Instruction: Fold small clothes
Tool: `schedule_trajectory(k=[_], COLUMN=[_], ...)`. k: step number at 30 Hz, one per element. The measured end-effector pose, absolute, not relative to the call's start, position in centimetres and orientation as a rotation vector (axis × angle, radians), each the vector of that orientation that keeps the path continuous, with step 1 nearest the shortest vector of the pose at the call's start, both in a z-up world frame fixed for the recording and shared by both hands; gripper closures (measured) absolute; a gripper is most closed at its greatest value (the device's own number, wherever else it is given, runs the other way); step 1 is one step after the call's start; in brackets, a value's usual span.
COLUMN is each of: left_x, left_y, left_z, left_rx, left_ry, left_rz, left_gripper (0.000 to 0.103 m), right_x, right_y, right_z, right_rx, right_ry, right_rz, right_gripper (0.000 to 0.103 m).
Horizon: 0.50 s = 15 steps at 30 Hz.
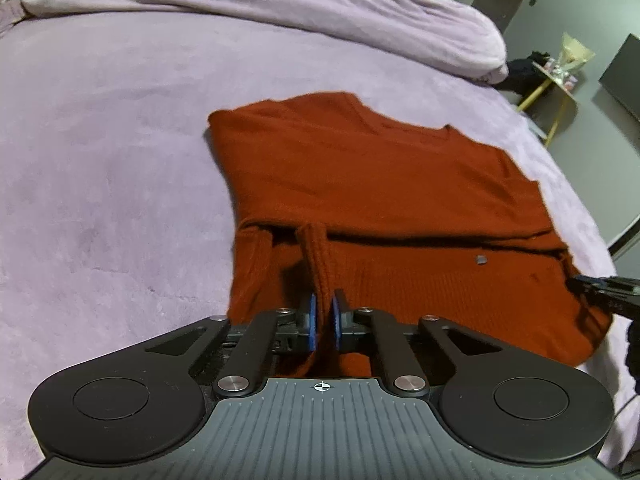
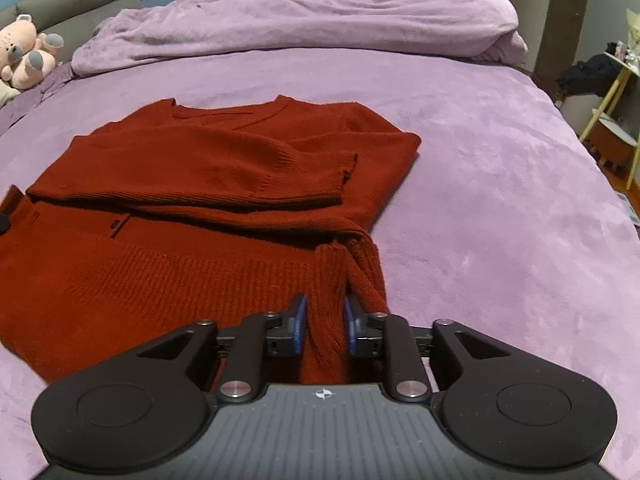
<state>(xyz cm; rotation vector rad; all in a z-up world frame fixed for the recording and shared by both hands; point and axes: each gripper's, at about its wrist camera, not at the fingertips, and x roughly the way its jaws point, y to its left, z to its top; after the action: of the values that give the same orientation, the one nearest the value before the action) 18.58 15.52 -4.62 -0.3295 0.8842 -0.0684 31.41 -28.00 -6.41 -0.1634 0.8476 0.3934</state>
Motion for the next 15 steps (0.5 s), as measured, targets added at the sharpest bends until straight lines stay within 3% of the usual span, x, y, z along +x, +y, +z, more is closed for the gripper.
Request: schedule_trajectory(k=[6, 8, 11, 12, 14, 15], left_x=[18.6, 19.0, 19.3, 19.3, 19.5, 19.5], left_y=[14.9, 14.4, 13.8, 13.6, 13.4, 13.4], left_z=[-4.6, -5.0, -5.3, -5.4, -5.5, -5.5], left_rx=[-0.327, -0.314, -0.294, -0.287, -0.283, -0.278], left_ry=[0.885, 0.901, 0.892, 0.894, 0.900, 0.901], left_rz=[-0.139, -0.138, -0.154, -0.155, -0.148, -0.144], left_gripper=[0.092, 0.082, 0.067, 0.067, 0.071, 0.078], right_x=[31.9, 32.5, 32.8, 32.6, 32.2, 31.9], right_y=[-29.4, -29.9, -29.5, -29.1, -28.4, -28.3], right_z=[-6.7, -6.9, -7.1, -7.1, -7.2, -7.2], right_rx=[-0.057, 0.027, 0.046, 0.018, -0.032, -0.043], right_ry=[0.881, 0.910, 0.910, 0.900, 0.879, 0.871], right_rz=[0.392, 0.404, 0.410, 0.414, 0.422, 0.426], right_gripper=[0.078, 0.073, 0.073, 0.074, 0.088, 0.093])
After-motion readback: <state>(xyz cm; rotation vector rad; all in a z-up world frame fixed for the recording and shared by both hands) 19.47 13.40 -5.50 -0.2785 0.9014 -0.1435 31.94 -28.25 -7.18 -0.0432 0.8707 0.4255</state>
